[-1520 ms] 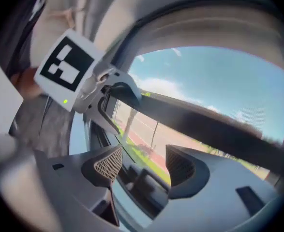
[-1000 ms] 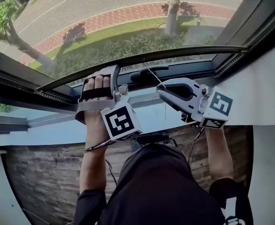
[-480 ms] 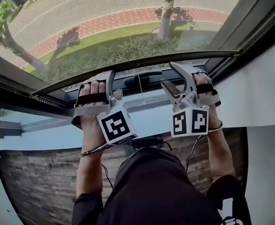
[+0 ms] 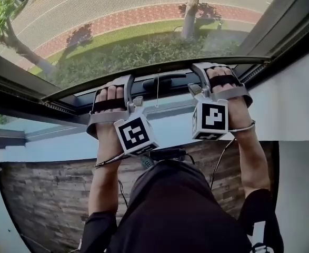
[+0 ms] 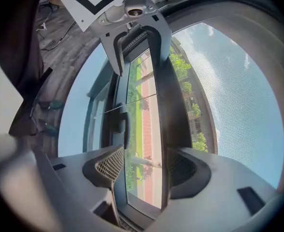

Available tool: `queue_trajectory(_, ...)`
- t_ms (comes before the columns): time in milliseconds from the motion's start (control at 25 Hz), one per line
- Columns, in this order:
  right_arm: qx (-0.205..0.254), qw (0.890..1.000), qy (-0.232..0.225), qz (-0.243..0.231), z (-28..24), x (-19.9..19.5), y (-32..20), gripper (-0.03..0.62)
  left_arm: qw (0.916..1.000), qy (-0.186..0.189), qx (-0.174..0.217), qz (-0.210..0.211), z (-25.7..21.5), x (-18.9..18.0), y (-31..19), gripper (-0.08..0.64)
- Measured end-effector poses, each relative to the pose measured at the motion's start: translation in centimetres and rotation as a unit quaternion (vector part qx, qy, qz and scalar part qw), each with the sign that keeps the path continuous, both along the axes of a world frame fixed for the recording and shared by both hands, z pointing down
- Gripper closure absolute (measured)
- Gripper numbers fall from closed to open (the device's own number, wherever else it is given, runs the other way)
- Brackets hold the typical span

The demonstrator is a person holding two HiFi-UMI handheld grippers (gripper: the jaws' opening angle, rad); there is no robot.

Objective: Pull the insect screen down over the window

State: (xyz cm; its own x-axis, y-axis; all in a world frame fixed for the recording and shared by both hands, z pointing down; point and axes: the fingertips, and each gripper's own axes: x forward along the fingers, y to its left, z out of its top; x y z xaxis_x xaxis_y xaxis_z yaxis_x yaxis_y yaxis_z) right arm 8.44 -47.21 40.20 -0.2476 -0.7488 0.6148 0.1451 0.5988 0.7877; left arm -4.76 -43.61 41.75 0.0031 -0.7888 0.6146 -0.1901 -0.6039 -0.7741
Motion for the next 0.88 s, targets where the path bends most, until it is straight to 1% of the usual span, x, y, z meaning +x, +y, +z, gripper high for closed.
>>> queue_trajectory(120, -0.031, 0.999, 0.014, -0.003, 3.7, 0.0, 0.5, 0.33, 0.9995, 0.018, -0.027, -0.001, 3.7, 0.2, 0.5, 0.19)
queue_trajectory(280, -0.046, 0.999, 0.009, 0.006, 5.2, 0.0, 0.6, 0.329, 0.9988, 0.026, -0.041, -0.006, 4.9, 0.3, 0.4, 0.192)
queue_trajectory(360, -0.061, 0.998, 0.005, 0.008, 6.5, -0.2, 0.9, 0.329, 0.9982, 0.028, -0.054, -0.006, 6.2, 0.3, 0.7, 0.192)
queue_trajectory(440, -0.069, 0.998, 0.011, 0.008, 8.3, -0.1, 0.9, 0.329, 0.9975, 0.031, -0.063, -0.006, 8.0, 0.3, 0.8, 0.19)
queue_trajectory(560, -0.075, 0.997, 0.014, 0.01, 10.0, 0.0, 0.9, 0.328, 0.9977, 0.034, -0.057, -0.01, 9.7, 0.5, 0.5, 0.192)
queue_trajectory(680, -0.074, 0.997, 0.013, 0.011, 10.6, 0.0, 0.9, 0.328, 0.9981, 0.039, -0.046, -0.015, 10.2, 0.6, 0.4, 0.19)
queue_trajectory(880, -0.082, 0.997, 0.004, 0.013, 11.8, -0.3, 1.1, 0.328, 0.9976, 0.043, -0.051, -0.019, 11.5, 0.5, 0.6, 0.19)
